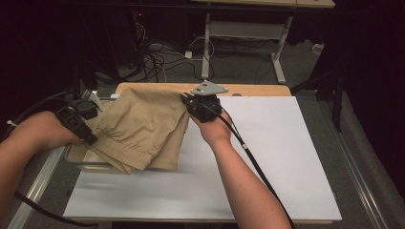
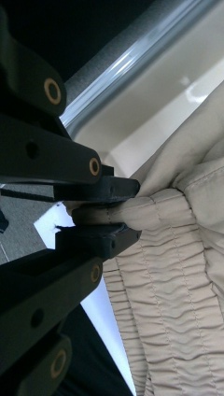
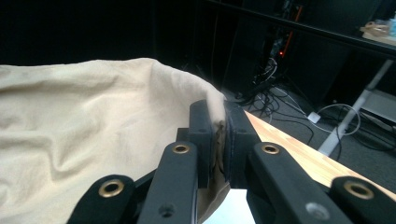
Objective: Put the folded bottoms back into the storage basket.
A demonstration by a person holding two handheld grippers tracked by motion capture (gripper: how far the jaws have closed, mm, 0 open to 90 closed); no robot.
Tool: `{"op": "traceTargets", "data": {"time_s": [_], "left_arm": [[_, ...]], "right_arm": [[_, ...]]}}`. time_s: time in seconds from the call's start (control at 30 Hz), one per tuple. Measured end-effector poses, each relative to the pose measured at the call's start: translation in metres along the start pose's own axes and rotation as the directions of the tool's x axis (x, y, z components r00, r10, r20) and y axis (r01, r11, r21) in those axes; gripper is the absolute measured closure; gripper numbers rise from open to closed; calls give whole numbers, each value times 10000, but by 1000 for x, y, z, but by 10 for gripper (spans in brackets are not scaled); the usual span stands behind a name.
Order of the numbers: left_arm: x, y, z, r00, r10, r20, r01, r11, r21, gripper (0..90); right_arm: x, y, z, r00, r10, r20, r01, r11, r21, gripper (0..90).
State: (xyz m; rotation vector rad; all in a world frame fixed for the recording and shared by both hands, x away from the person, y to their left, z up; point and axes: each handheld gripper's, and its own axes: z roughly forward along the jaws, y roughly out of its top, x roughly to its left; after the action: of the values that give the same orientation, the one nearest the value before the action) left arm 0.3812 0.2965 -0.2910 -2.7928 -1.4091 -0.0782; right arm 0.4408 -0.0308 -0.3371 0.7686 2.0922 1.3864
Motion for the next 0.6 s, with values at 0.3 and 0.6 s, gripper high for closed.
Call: {"op": "traceTargets", "data": {"time_s": [0.3, 0.6], "left_arm": [[30, -21, 8, 9982, -596, -23, 595, 9981, -152, 773], [47, -34, 5, 9949, -994, -142, 989, 9946, -299, 773]], "right_arm": [[13, 14, 35, 9994, -250, -256, 252, 9996, 91, 855], [21, 25, 57, 9984, -419, -388, 421, 9991, 60, 855]]}}
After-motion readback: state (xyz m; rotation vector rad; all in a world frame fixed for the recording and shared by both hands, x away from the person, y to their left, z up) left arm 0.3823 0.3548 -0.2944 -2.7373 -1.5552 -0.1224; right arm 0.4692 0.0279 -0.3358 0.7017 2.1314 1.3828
